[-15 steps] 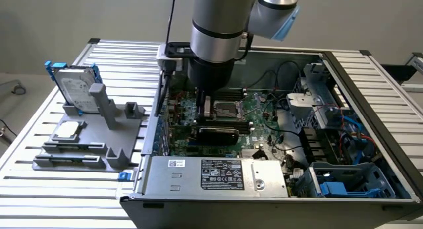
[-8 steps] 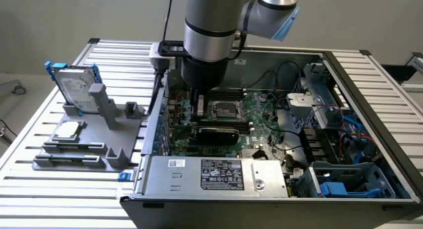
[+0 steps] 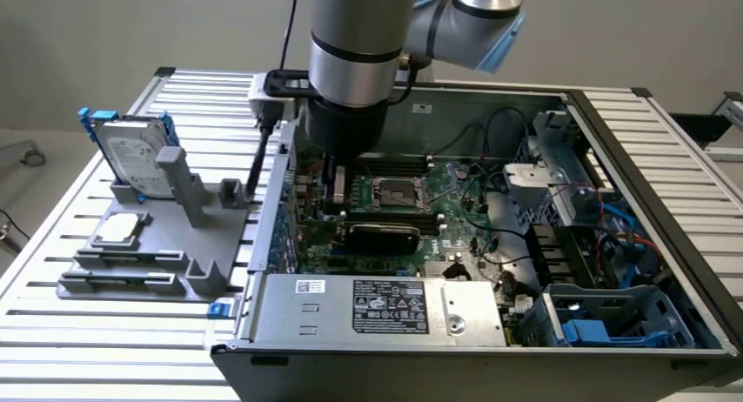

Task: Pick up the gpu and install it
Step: 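Press down on the gpu until it lock into place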

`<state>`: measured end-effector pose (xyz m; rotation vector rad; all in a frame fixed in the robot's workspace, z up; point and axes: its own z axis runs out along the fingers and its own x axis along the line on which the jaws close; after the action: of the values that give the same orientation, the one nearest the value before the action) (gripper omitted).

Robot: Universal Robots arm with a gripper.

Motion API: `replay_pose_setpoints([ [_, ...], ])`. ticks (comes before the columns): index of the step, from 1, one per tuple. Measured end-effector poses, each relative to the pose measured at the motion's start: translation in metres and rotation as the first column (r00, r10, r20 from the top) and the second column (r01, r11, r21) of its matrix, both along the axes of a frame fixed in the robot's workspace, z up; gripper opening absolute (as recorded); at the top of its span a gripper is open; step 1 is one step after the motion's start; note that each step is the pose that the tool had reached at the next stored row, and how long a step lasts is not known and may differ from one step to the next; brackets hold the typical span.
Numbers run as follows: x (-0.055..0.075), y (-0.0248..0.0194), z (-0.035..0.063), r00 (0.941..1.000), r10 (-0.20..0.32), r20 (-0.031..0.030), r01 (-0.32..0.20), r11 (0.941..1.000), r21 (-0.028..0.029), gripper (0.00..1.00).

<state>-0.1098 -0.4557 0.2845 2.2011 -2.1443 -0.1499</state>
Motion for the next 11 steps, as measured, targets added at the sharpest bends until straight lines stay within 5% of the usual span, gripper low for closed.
replay_pose_setpoints([
  [11, -0.013, 0.0000, 0.0022, 0.9999, 0.000, -0.0149, 0.000, 1.0000, -0.0087, 0.11],
])
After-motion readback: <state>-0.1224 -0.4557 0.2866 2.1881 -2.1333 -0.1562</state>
